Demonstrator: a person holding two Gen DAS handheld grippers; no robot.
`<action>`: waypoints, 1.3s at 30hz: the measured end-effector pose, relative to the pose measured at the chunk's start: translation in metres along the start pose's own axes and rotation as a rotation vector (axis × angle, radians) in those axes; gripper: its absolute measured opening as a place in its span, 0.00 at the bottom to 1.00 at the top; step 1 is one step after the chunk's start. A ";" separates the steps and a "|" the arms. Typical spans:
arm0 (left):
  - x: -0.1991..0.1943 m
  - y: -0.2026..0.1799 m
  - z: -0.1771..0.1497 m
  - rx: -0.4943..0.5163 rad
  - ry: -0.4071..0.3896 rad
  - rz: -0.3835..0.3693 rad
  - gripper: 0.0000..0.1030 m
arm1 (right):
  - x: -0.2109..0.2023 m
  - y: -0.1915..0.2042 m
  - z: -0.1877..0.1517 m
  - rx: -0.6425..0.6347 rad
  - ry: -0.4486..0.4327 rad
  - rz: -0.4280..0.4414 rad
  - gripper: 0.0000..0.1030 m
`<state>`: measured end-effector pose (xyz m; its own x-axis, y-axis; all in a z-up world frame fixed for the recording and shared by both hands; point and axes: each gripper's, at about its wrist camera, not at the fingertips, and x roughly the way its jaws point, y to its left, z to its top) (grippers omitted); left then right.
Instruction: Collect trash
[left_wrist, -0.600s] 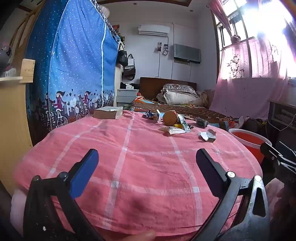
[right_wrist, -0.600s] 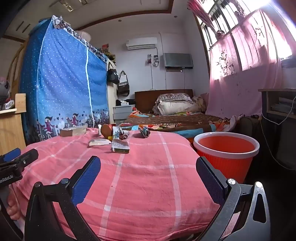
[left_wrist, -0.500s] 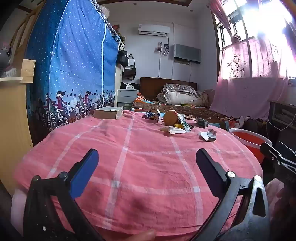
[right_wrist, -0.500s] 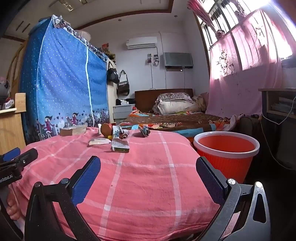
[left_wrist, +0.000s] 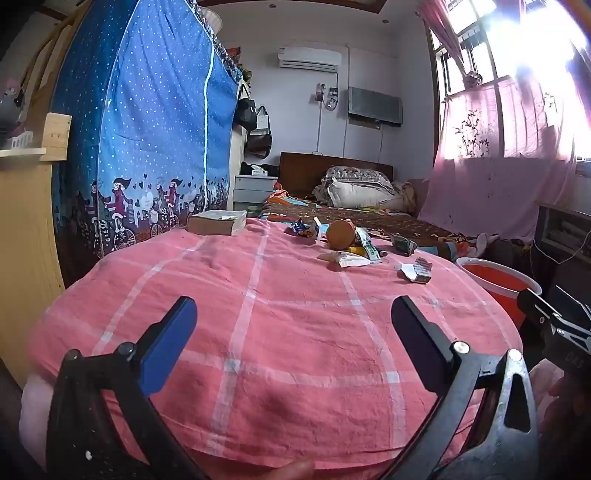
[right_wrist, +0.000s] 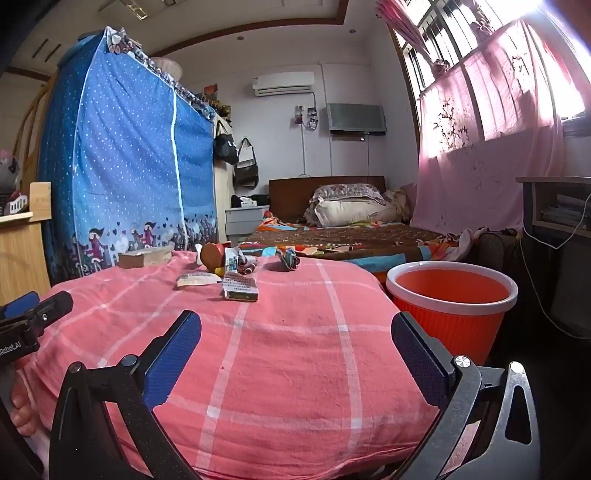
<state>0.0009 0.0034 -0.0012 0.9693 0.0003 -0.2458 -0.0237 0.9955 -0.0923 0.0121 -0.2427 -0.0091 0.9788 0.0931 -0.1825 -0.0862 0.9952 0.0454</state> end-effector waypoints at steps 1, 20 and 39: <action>0.000 0.000 0.000 0.000 0.001 0.001 1.00 | 0.000 0.000 0.000 -0.001 0.000 0.000 1.00; -0.001 0.002 -0.001 -0.008 -0.001 0.001 1.00 | 0.001 0.001 0.000 -0.003 0.003 -0.001 1.00; -0.001 0.003 0.000 -0.009 -0.002 -0.001 1.00 | 0.001 0.001 -0.001 -0.004 0.004 -0.001 1.00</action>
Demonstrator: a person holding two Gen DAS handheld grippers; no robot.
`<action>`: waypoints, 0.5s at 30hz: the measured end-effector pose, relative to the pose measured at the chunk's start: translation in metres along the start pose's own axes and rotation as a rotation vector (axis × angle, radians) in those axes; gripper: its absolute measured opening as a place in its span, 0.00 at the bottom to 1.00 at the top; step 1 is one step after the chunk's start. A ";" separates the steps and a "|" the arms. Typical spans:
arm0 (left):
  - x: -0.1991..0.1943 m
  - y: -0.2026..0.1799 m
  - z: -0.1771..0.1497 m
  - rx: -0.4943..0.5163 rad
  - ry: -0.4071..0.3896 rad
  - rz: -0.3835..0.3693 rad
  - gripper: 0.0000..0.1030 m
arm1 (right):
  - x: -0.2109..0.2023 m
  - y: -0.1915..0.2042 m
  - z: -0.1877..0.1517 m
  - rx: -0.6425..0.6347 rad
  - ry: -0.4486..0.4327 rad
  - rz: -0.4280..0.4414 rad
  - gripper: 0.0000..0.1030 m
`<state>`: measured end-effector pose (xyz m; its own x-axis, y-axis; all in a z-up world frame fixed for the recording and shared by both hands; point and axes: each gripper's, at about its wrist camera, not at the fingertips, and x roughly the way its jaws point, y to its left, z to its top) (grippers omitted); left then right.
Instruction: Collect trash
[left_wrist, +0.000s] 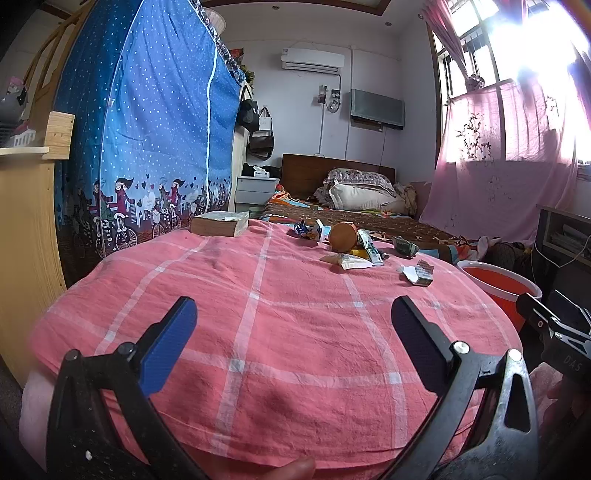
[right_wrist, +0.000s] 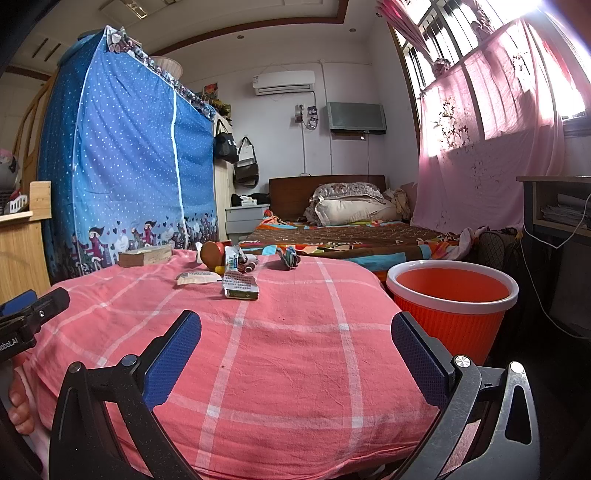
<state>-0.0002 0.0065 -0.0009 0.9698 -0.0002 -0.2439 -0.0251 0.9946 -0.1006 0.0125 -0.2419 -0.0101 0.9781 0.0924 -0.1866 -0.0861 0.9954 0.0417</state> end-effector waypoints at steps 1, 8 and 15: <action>0.000 0.000 0.001 0.000 0.000 0.000 1.00 | 0.000 0.000 0.000 0.000 0.000 0.000 1.00; -0.002 0.000 0.001 0.000 -0.003 0.001 1.00 | 0.000 0.000 0.000 0.000 0.000 0.000 1.00; -0.002 0.000 0.001 0.000 -0.002 0.000 1.00 | 0.000 0.000 0.000 0.001 0.001 0.000 1.00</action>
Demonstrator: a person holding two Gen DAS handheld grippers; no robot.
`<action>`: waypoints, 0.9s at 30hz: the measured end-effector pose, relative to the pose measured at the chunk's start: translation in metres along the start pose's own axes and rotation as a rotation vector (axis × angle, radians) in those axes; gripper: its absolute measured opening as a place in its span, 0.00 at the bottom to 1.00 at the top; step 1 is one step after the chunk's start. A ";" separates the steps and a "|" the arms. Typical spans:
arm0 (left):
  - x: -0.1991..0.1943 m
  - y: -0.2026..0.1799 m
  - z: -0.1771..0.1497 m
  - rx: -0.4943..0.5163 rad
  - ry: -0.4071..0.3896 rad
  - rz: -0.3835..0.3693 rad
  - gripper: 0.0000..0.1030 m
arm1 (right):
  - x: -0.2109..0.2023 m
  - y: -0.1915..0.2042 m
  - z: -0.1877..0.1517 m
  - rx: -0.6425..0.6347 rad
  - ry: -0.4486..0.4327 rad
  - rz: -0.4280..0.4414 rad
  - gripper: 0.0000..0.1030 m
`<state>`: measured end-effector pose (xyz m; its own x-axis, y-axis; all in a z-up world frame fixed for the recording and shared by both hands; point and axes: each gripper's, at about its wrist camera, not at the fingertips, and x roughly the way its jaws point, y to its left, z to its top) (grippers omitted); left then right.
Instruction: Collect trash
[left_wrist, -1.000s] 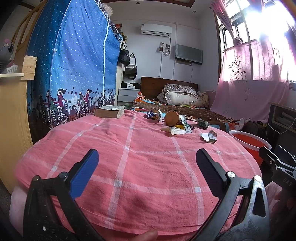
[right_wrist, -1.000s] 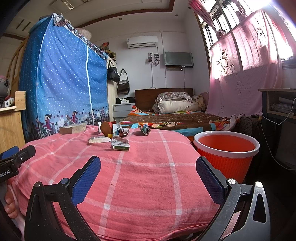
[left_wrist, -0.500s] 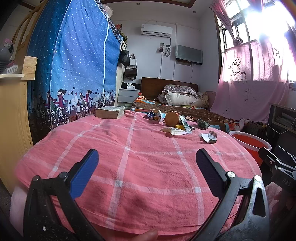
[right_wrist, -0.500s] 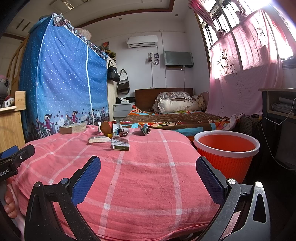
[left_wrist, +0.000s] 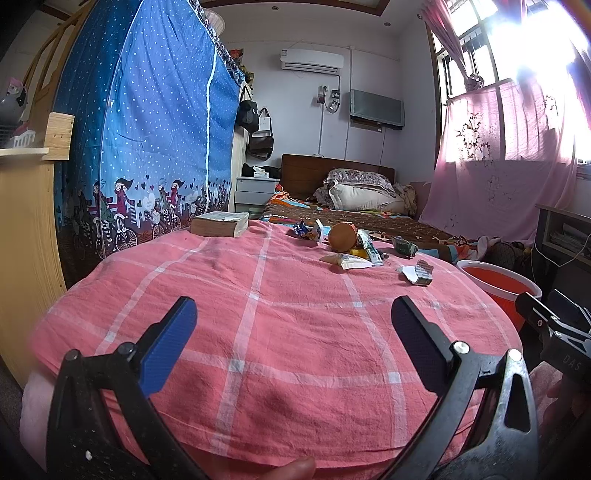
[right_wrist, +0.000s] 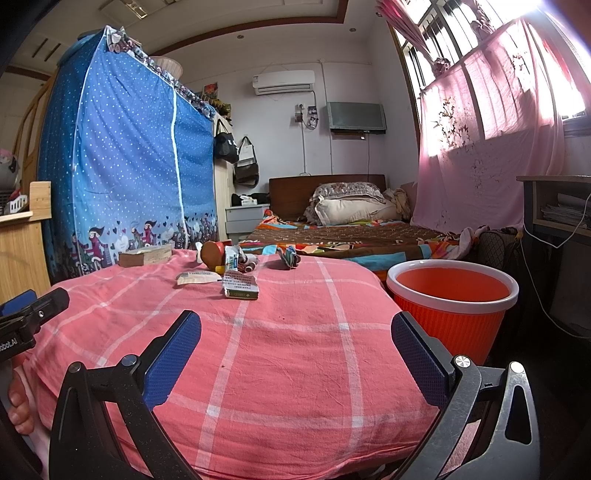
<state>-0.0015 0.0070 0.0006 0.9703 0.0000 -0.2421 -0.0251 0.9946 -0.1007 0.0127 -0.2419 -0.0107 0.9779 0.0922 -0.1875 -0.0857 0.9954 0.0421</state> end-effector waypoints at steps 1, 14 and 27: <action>0.000 0.000 0.000 0.000 0.000 0.000 1.00 | 0.000 0.000 0.000 0.000 0.000 0.000 1.00; 0.000 0.000 0.000 0.000 -0.001 0.000 1.00 | 0.000 0.000 0.000 0.000 0.000 0.000 1.00; 0.002 0.000 0.005 -0.004 0.011 0.006 1.00 | 0.000 0.000 0.006 0.012 0.011 0.009 1.00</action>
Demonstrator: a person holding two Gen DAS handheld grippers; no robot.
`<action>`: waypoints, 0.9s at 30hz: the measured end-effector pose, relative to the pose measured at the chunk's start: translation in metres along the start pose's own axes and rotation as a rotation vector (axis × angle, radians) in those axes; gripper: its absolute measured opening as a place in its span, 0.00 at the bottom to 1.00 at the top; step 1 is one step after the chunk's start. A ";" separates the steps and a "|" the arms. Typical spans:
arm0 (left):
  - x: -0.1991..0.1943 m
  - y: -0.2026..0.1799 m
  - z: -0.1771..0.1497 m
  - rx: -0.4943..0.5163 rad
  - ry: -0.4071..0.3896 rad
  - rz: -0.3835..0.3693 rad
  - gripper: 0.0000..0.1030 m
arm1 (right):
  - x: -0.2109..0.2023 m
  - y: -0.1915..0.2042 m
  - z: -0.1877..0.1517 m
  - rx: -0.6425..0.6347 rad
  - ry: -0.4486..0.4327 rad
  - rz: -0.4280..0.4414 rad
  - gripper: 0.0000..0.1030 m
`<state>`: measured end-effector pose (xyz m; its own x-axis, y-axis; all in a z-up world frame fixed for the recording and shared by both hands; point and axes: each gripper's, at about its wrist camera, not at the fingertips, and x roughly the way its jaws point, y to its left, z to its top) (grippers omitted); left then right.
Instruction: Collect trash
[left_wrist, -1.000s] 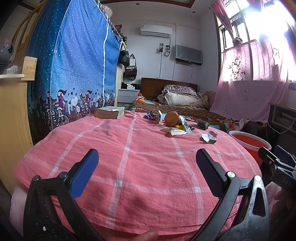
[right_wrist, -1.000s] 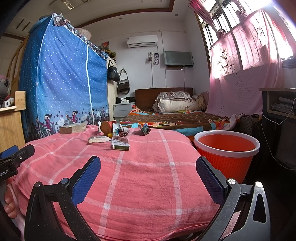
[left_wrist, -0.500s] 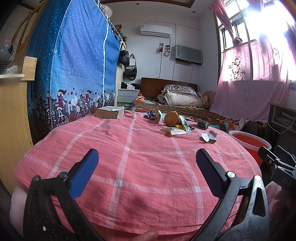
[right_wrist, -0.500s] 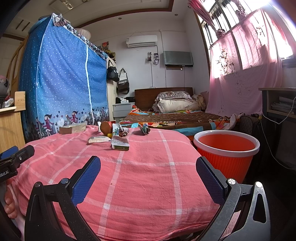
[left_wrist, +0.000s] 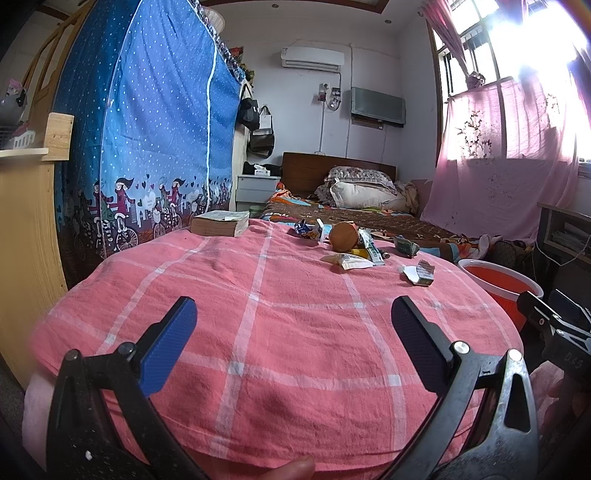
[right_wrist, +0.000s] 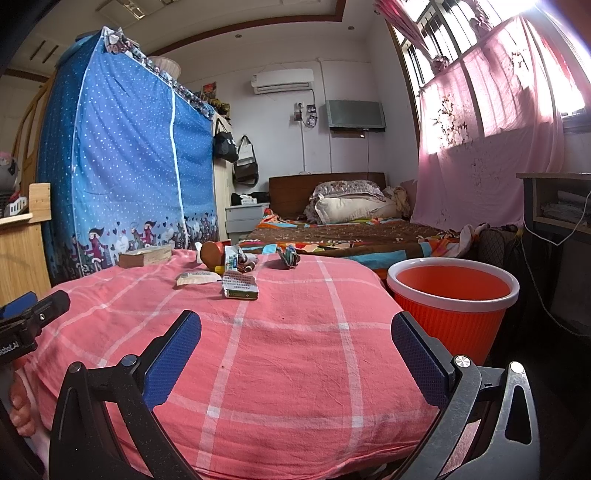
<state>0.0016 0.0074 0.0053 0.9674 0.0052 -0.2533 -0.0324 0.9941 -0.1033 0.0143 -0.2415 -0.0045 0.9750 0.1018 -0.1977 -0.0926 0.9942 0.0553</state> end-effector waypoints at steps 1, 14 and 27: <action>0.002 0.001 0.005 -0.007 -0.002 -0.002 1.00 | 0.001 0.002 0.001 -0.001 -0.006 0.009 1.00; 0.053 -0.006 0.078 0.003 -0.089 -0.031 1.00 | 0.045 0.012 0.078 -0.114 -0.217 0.052 1.00; 0.143 -0.010 0.085 0.009 0.178 -0.086 1.00 | 0.108 0.016 0.071 -0.126 -0.025 0.117 1.00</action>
<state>0.1620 0.0079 0.0522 0.9067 -0.0987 -0.4102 0.0518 0.9909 -0.1240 0.1329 -0.2174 0.0441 0.9606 0.2176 -0.1728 -0.2288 0.9723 -0.0473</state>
